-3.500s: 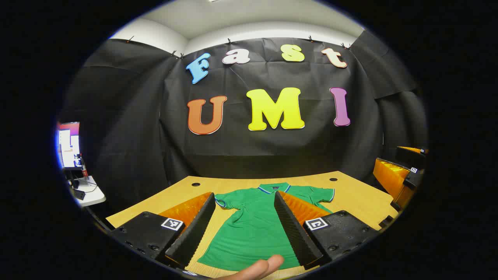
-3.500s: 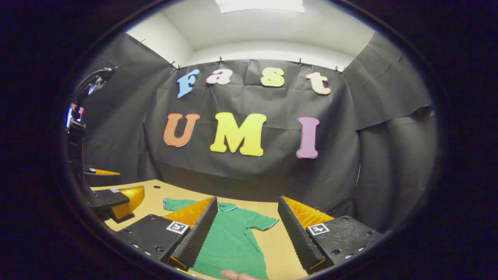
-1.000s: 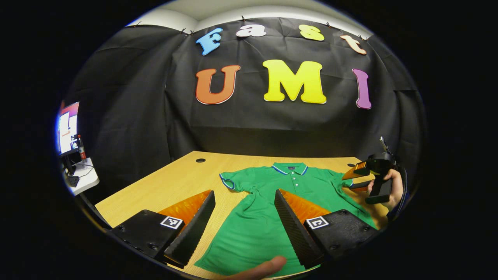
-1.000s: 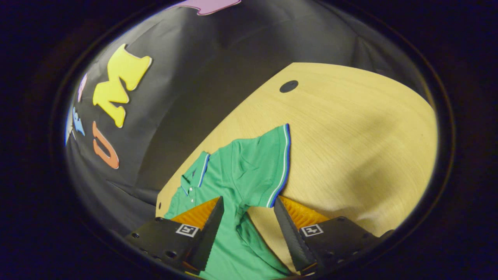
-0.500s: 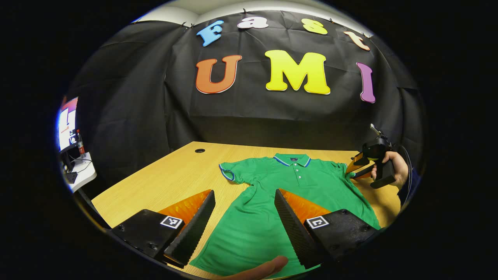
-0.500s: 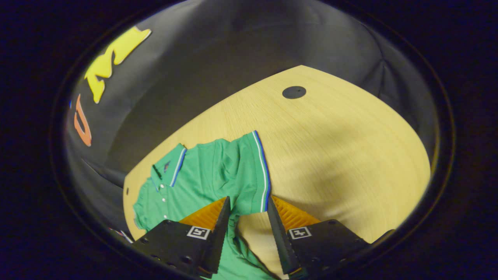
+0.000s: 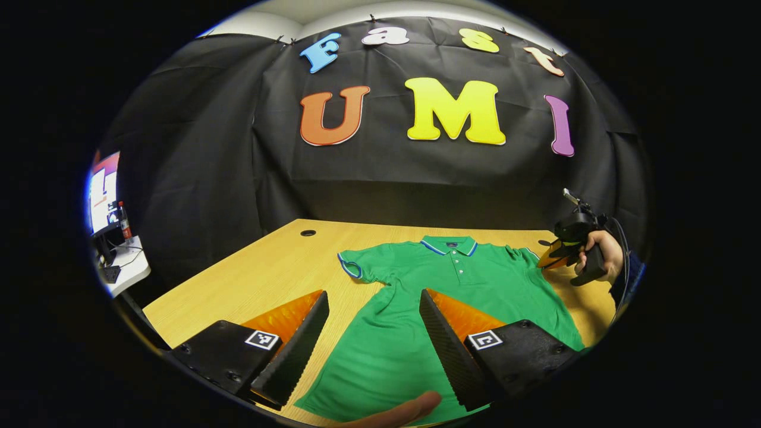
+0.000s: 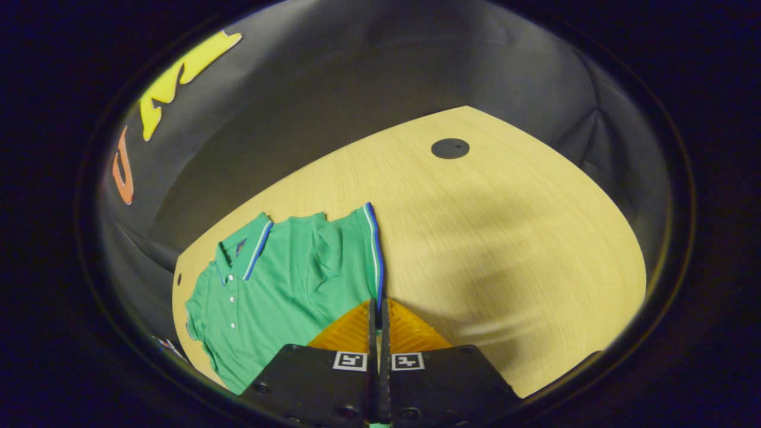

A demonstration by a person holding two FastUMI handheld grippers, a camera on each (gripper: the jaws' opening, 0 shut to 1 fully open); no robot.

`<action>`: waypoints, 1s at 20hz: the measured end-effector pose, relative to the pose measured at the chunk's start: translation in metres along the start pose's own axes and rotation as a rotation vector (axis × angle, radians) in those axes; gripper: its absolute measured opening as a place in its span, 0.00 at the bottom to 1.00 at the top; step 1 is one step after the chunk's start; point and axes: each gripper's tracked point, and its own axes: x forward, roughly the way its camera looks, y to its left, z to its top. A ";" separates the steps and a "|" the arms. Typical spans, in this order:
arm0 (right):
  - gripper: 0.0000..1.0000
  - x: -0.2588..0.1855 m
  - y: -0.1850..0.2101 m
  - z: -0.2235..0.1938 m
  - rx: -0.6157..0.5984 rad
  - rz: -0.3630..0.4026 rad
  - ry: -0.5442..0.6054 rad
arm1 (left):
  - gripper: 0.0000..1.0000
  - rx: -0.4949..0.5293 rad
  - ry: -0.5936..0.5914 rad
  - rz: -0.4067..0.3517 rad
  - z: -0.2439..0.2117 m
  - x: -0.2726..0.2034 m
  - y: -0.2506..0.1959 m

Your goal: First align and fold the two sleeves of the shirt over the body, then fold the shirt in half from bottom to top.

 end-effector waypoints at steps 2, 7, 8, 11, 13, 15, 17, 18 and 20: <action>0.01 -0.013 0.007 0.009 -0.040 0.036 -0.042 | 0.99 -0.003 0.004 0.005 -0.002 0.000 0.001; 0.00 -0.031 0.035 0.014 -0.146 0.045 -0.092 | 0.99 -0.009 0.009 -0.006 -0.002 0.000 -0.003; 0.00 -0.034 0.041 0.013 -0.176 0.055 -0.097 | 0.99 -0.007 0.008 -0.005 -0.002 -0.001 -0.003; 0.00 -0.042 0.073 0.006 -0.262 0.095 -0.115 | 0.99 0.000 -0.003 0.004 0.001 -0.001 0.002; 0.00 -0.045 0.092 0.000 -0.336 0.103 -0.120 | 0.99 0.003 -0.003 0.011 0.000 -0.001 0.004; 0.00 -0.043 0.112 -0.014 -0.407 0.109 -0.110 | 0.99 0.003 -0.007 0.013 0.002 -0.001 0.006; 0.00 -0.038 0.133 -0.029 -0.450 0.138 -0.084 | 0.99 0.003 -0.005 0.015 0.001 0.001 0.008; 0.00 -0.035 0.143 -0.036 -0.471 0.153 -0.072 | 0.99 0.002 -0.002 0.017 0.000 0.000 0.009; 0.00 -0.030 0.156 -0.049 -0.497 0.159 -0.053 | 0.99 0.000 0.004 0.020 -0.002 0.003 0.010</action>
